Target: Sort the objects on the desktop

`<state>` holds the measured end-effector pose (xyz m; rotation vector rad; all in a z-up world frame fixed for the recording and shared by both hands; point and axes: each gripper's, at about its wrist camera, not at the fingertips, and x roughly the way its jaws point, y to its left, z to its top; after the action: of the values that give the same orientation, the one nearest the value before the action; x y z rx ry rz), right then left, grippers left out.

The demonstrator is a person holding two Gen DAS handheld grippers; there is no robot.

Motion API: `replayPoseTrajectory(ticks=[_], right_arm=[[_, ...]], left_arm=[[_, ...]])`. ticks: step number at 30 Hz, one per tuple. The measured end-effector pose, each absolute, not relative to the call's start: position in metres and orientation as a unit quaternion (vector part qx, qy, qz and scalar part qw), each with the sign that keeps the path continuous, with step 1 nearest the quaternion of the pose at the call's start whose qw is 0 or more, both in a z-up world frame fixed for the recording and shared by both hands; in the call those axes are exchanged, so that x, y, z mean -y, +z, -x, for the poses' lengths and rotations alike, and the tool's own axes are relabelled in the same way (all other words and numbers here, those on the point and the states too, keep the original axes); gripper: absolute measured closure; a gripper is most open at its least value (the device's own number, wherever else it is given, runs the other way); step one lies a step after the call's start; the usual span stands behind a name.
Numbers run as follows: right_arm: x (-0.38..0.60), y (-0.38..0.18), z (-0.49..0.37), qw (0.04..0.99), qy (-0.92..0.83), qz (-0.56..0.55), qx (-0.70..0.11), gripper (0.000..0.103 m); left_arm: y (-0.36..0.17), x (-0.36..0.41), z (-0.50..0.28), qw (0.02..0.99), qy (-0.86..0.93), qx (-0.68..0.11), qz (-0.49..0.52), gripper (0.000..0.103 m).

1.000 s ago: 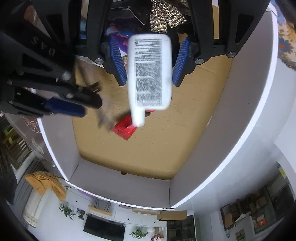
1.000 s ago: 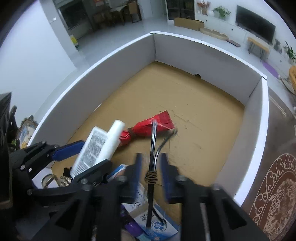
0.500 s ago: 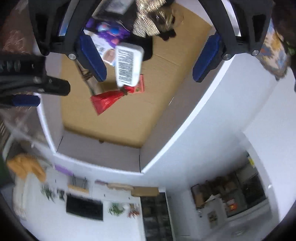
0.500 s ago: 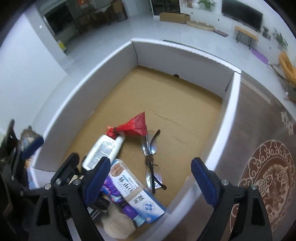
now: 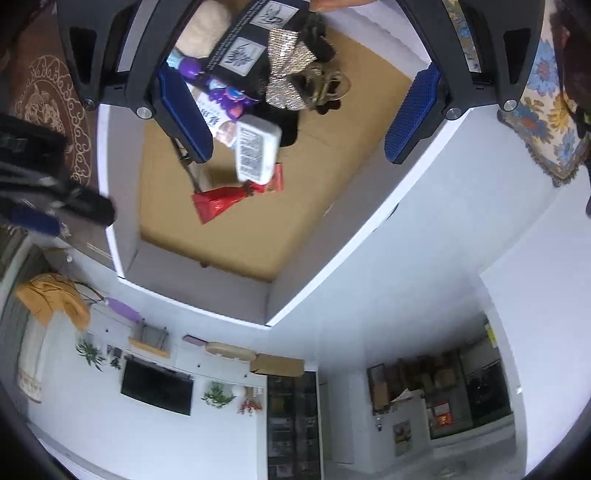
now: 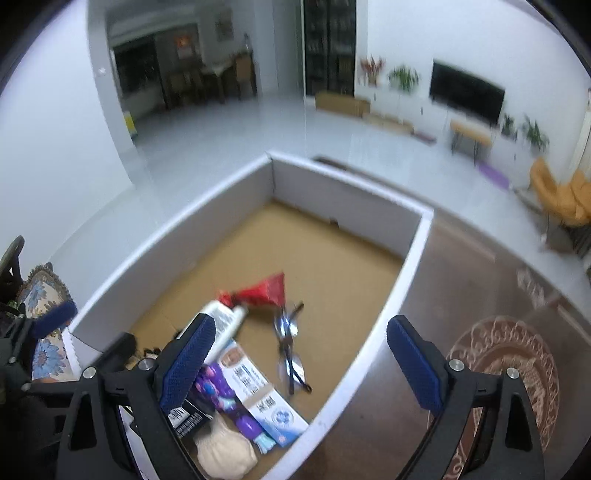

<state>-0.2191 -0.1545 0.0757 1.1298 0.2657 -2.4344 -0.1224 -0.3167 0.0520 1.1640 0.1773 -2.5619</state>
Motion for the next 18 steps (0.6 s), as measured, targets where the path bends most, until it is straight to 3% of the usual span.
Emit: replayPoseTrajectory(ticks=[18], right_arm=[[0.173,0.081,0.212,0.258,-0.882,-0.369,-0.137,0.008]], left_arm=[[0.044,0.334,0.134,0.185,-0.891,-0.111,-0.399,0.008]])
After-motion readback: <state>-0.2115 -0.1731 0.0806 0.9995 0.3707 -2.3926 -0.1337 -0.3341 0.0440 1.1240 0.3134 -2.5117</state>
